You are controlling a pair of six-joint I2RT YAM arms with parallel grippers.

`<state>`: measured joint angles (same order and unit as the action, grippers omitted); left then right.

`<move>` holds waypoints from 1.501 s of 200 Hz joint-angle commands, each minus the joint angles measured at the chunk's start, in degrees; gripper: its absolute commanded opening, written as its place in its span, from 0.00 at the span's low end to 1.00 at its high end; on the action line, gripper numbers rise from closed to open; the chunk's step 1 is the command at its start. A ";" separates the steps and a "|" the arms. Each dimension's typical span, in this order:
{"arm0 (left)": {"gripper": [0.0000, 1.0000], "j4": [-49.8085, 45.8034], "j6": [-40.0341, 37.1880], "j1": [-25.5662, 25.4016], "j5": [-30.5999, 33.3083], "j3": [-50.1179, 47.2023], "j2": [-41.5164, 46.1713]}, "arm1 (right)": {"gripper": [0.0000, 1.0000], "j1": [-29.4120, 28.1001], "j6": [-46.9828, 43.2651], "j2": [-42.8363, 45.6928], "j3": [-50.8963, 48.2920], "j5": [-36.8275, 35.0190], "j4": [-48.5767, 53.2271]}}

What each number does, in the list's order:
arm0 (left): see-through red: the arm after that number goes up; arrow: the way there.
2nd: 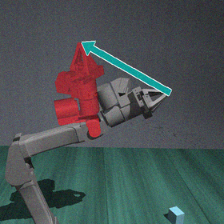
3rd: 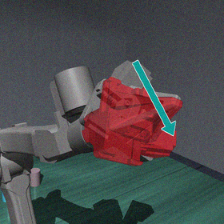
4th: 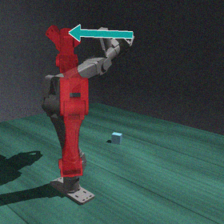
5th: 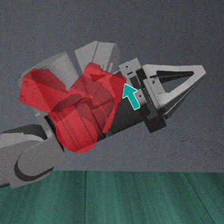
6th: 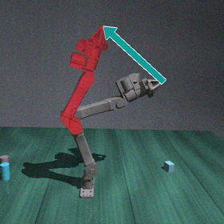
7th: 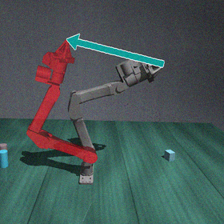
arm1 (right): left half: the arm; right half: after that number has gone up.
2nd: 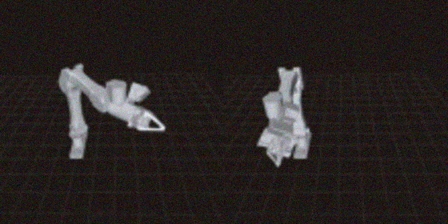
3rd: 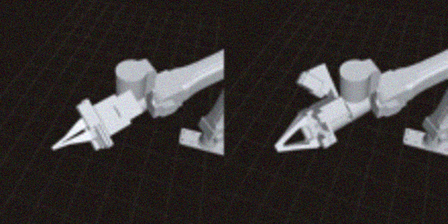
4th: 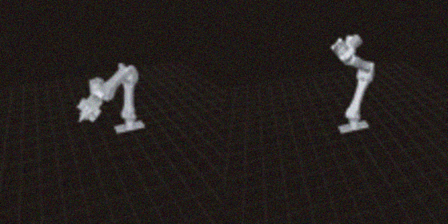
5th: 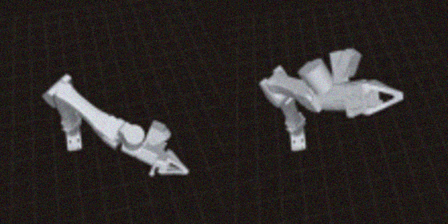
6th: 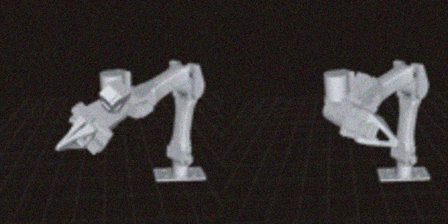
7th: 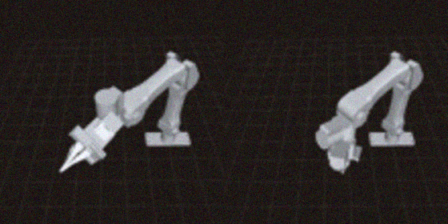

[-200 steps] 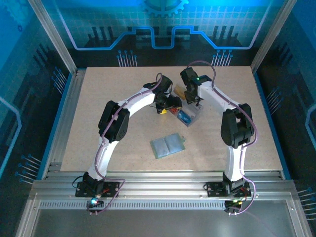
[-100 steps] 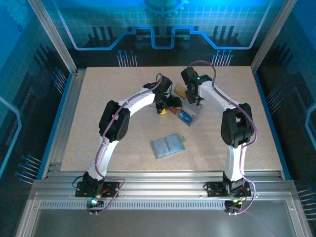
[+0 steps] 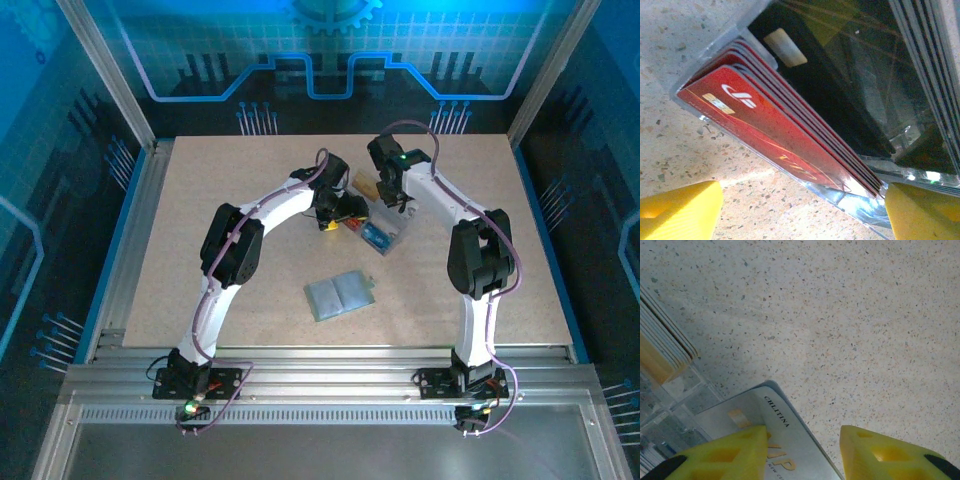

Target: Put the credit cards into the card holder

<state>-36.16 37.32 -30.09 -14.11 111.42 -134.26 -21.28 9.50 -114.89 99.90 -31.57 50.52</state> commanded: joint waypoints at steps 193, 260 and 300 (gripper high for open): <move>0.85 1.51 0.04 2.44 -2.19 -4.75 6.01 | 0.38 4.48 2.57 5.85 -1.15 13.24 0.43; 0.87 2.78 0.82 2.42 -5.78 -3.37 5.88 | 0.41 6.40 4.60 4.79 -5.62 27.11 -2.11; 0.88 1.52 0.05 2.40 -6.37 -1.04 4.46 | 0.37 5.09 5.36 6.53 -8.97 30.53 -3.06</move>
<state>-34.00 37.50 -27.81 -18.46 107.59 -130.34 -14.72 13.52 -110.13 93.03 -5.74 47.92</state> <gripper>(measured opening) 0.882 0.382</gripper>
